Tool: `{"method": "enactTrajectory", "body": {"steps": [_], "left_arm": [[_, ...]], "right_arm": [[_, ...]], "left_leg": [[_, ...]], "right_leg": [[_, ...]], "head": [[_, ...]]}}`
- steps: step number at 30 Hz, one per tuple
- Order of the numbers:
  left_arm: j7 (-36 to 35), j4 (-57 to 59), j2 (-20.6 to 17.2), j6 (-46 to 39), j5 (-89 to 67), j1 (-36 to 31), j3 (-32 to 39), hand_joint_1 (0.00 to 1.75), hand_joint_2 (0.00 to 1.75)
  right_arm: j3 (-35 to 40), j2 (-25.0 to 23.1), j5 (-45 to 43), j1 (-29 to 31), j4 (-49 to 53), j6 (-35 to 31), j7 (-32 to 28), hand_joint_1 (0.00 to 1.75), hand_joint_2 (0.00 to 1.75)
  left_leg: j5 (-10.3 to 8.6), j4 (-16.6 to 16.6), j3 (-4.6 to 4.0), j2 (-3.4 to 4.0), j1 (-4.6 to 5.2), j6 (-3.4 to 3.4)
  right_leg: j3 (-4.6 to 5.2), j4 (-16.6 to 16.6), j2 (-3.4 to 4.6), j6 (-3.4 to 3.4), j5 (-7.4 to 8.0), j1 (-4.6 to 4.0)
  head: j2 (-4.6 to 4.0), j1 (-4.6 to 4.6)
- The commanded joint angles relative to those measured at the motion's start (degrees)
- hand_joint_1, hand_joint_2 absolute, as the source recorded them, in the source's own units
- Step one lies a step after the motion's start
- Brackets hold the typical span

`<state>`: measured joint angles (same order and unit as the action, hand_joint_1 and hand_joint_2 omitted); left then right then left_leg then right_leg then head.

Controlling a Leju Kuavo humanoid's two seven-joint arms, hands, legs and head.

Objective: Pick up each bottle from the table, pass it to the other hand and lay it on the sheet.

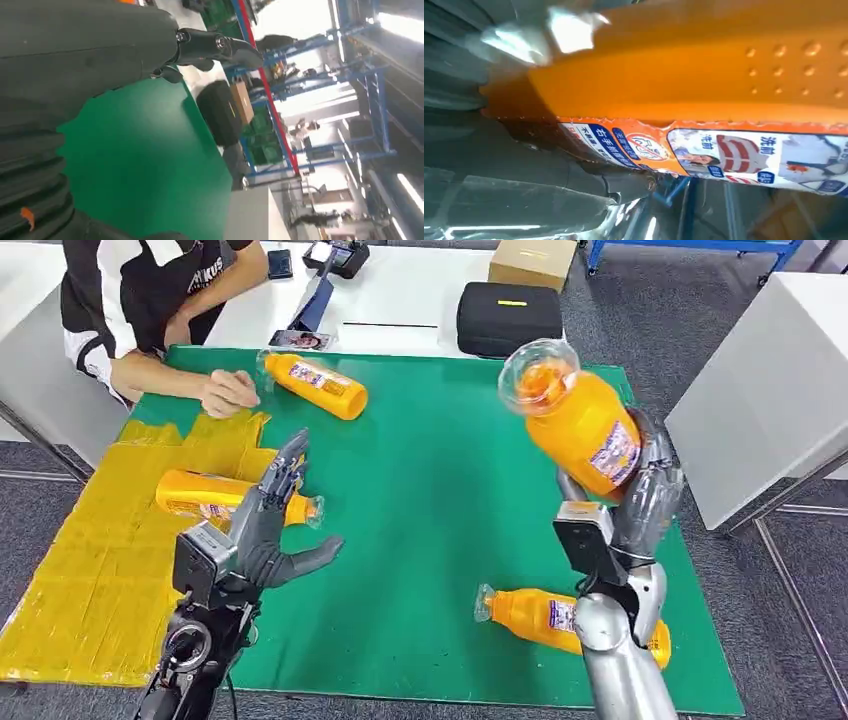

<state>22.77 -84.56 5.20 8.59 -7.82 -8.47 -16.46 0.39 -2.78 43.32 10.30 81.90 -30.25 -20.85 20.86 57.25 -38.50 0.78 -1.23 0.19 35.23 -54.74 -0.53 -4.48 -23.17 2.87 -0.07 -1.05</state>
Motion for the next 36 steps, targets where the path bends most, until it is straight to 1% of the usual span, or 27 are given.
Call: {"method": "enactTrajectory", "body": {"steps": [1,2,6,7,8,9,10,11,13,14,16,17,21,22,23,24,25,26,27,28,29,31,32,33,34,35,36], "left_arm": [[-0.52,4.21,-0.18,2.61,2.79,-3.19,-2.74,0.00,1.75],[-0.51,4.45,-0.16,2.63,2.88,-3.30,-2.69,0.00,1.75],[-0.48,6.14,0.03,3.23,3.46,-4.11,-2.69,0.00,1.75],[-0.35,6.66,0.06,3.47,3.62,-4.47,-2.81,0.00,1.75],[-0.25,7.04,0.02,3.58,3.73,-4.79,-2.88,0.00,1.75],[-0.16,7.38,-0.07,3.60,3.77,-5.14,-2.97,0.00,1.75],[-0.12,7.47,-0.11,3.60,3.77,-5.28,-3.00,0.00,1.75],[0.01,7.83,-0.19,3.57,3.84,-5.59,-3.05,0.00,1.75],[0.01,7.82,-0.24,3.57,3.84,-5.68,-3.01,0.00,1.75],[0.02,7.92,-0.24,3.55,3.85,-5.72,-3.05,0.00,1.75],[0.07,8.36,-0.07,3.46,3.89,-6.10,-3.28,0.00,1.75],[0.07,8.71,0.08,3.38,3.89,-6.32,-3.35,0.00,1.75],[0.09,9.20,0.31,3.36,3.98,-6.65,-3.41,0.00,1.75],[0.09,9.20,0.31,3.36,3.98,-6.65,-3.41,0.00,1.75],[0.09,9.20,0.31,3.36,3.98,-6.65,-3.41,0.00,1.75],[0.10,9.22,0.29,3.37,3.99,-6.63,-3.40,0.00,1.75],[0.10,9.22,0.29,3.37,3.99,-6.63,-3.40,0.00,1.75],[0.10,9.22,0.29,3.37,3.99,-6.63,-3.40,0.00,1.75],[0.16,9.55,0.36,3.38,4.10,-6.82,-3.36,0.00,1.75],[0.21,9.80,0.41,3.39,4.17,-6.96,-3.35,0.00,1.75],[0.23,9.92,0.43,3.38,4.20,-7.03,-3.34,0.00,1.75],[0.42,10.39,0.36,3.41,4.47,-7.44,-3.20,0.00,1.75],[0.48,10.54,0.36,3.41,4.61,-7.56,-3.11,0.00,1.75],[0.51,10.63,0.32,3.42,4.69,-7.65,-3.10,0.00,1.75],[0.51,10.63,0.32,3.42,4.69,-7.65,-3.10,0.00,1.75],[0.51,10.63,0.32,3.42,4.69,-7.65,-3.10,0.00,1.75],[0.59,10.83,0.23,3.58,4.96,-7.85,-3.12,0.00,1.75]], "right_arm": [[7.83,-2.19,-4.79,5.35,-9.89,3.37,-0.88,1.75,1.75],[8.45,-2.26,-4.80,5.65,-10.63,3.50,-0.91,1.75,1.75],[12.16,-2.97,-4.99,8.00,-15.00,5.82,-0.97,1.75,1.75],[13.12,-3.34,-5.05,8.53,-16.10,6.72,-1.07,1.75,1.75],[14.03,-3.54,-5.17,9.20,-17.27,7.72,-1.26,1.75,1.75],[14.83,-3.95,-5.22,9.82,-18.55,8.42,-1.37,1.75,1.75],[15.09,-4.18,-5.27,9.93,-18.86,8.60,-1.46,1.75,1.75],[15.78,-4.65,-5.23,10.42,-19.76,9.41,-1.69,1.75,1.75],[15.86,-5.05,-5.21,10.49,-19.81,9.30,-1.49,1.75,1.75],[16.14,-4.98,-5.15,10.69,-20.17,9.66,-1.63,1.75,1.75],[17.23,-5.33,-4.87,11.06,-21.25,11.45,-2.23,1.75,1.75],[17.96,-5.47,-4.43,11.30,-21.97,12.13,-2.48,1.75,1.75],[18.75,-5.88,-3.83,11.47,-22.89,12.29,-2.60,1.75,1.75],[18.75,-5.88,-3.83,11.47,-22.89,12.29,-2.60,1.75,1.75],[18.75,-5.88,-3.83,11.47,-22.89,12.29,-2.60,1.75,1.75],[18.69,-5.75,-3.84,11.50,-22.94,12.33,-2.61,1.75,1.75],[18.69,-5.75,-3.84,11.50,-22.94,12.33,-2.61,1.75,1.75],[18.69,-5.75,-3.84,11.50,-22.94,12.33,-2.61,1.75,1.75],[19.21,-5.93,-3.84,11.94,-23.90,13.13,-2.75,1.75,1.75],[19.88,-6.06,-3.59,12.24,-24.56,13.44,-3.16,1.75,1.75],[20.24,-6.21,-3.49,12.40,-24.99,13.60,-3.33,1.75,1.75],[22.07,-6.63,-3.08,13.04,-26.45,14.24,-4.00,1.75,1.75],[22.82,-6.71,-3.02,13.28,-26.87,14.79,-4.07,1.75,1.75],[23.47,-6.65,-2.86,13.47,-27.14,15.23,-4.15,1.75,1.75],[23.47,-6.65,-2.86,13.47,-27.14,15.23,-4.15,1.75,1.75],[23.47,-6.65,-2.86,13.47,-27.14,15.23,-4.15,1.75,1.75],[24.75,-6.53,-2.24,13.80,-27.73,16.08,-4.37,1.75,1.75]], "left_leg": [[0.11,-0.01,0.31,0.07,-0.04,0.02],[0.19,0.03,0.45,0.11,-0.05,0.03],[0.09,-0.04,0.29,0.08,-0.02,0.02],[0.18,-0.01,0.49,0.12,-0.04,0.03],[0.09,-0.03,0.28,0.11,-0.06,0.01],[0.17,-0.01,0.45,0.12,-0.04,0.01],[0.08,-0.03,0.26,0.12,-0.06,0.00],[0.18,0.00,0.48,0.15,-0.06,0.01],[0.09,-0.02,0.29,0.08,-0.05,0.00],[0.16,0.00,0.45,0.07,-0.06,0.01],[0.06,-0.02,0.24,0.08,-0.05,0.01],[0.17,0.02,0.47,0.06,-0.04,0.03],[0.08,-0.03,0.32,0.01,-0.03,0.02],[0.14,-0.01,0.44,0.01,-0.04,0.03],[0.06,-0.03,0.30,-0.03,-0.03,0.02],[0.15,0.01,0.45,-0.05,-0.04,0.03],[0.09,-0.01,0.32,-0.02,-0.05,0.02],[0.17,0.03,0.47,-0.03,-0.05,0.04],[0.07,-0.02,0.29,-0.02,-0.03,0.03],[0.19,0.03,0.49,-0.04,-0.03,0.04],[0.03,-0.01,0.19,-0.01,-0.04,0.02],[0.19,0.04,0.49,0.03,-0.05,0.03],[0.04,-0.02,0.21,0.04,-0.03,0.01],[0.13,0.01,0.38,0.03,-0.04,0.02],[0.05,-0.02,0.24,0.00,-0.04,0.01],[0.13,0.01,0.39,0.00,-0.06,0.01],[0.06,-0.02,0.28,-0.03,-0.04,0.02]], "right_leg": [[-0.26,0.02,0.11,0.31,-0.07,-0.07],[-0.39,0.00,0.18,0.39,-0.12,-0.08],[-0.24,0.03,0.15,0.27,-0.04,-0.04],[-0.41,0.01,0.21,0.40,-0.11,-0.06],[-0.23,0.04,0.15,0.28,-0.03,-0.07],[-0.38,0.00,0.19,0.39,-0.11,-0.07],[-0.21,0.04,0.17,0.26,-0.02,-0.07],[-0.39,-0.01,0.24,0.41,-0.11,-0.09],[-0.24,0.01,0.14,0.28,-0.05,-0.07],[-0.39,0.00,0.15,0.38,-0.12,-0.08],[-0.20,0.02,0.11,0.23,-0.04,-0.06],[-0.42,-0.02,0.14,0.39,-0.15,-0.07],[-0.29,0.02,0.07,0.29,-0.08,-0.05],[-0.40,-0.01,0.08,0.38,-0.14,-0.07],[-0.27,0.01,0.03,0.29,-0.09,-0.05],[-0.43,-0.03,0.02,0.39,-0.17,-0.07],[-0.30,0.00,0.04,0.30,-0.10,-0.06],[-0.44,-0.03,0.05,0.40,-0.18,-0.07],[-0.27,0.01,0.03,0.27,-0.08,-0.05],[-0.46,-0.04,0.05,0.42,-0.19,-0.06],[-0.17,0.01,0.04,0.23,-0.04,-0.05],[-0.44,-0.05,0.12,0.43,-0.17,-0.07],[-0.17,0.01,0.10,0.23,-0.04,-0.05],[-0.33,-0.02,0.11,0.34,-0.12,-0.06],[-0.21,0.00,0.06,0.25,-0.06,-0.05],[-0.35,-0.03,0.08,0.37,-0.13,-0.08],[-0.25,0.00,0.02,0.27,-0.08,-0.05]], "head": [[0.00,0.02],[0.00,0.02],[0.00,0.02],[0.00,0.02],[0.00,0.02],[0.00,0.02],[0.00,0.02],[0.00,0.00],[0.00,0.02],[0.00,0.00],[0.00,0.02],[0.00,0.02],[0.00,0.02],[0.00,0.02],[0.00,0.02],[0.00,0.02],[0.00,0.00],[0.00,0.02],[0.00,0.02],[0.00,0.00],[0.00,0.04],[0.00,0.02],[0.00,0.02],[0.00,0.02],[0.00,0.02],[0.00,0.02],[0.00,0.02]]}}
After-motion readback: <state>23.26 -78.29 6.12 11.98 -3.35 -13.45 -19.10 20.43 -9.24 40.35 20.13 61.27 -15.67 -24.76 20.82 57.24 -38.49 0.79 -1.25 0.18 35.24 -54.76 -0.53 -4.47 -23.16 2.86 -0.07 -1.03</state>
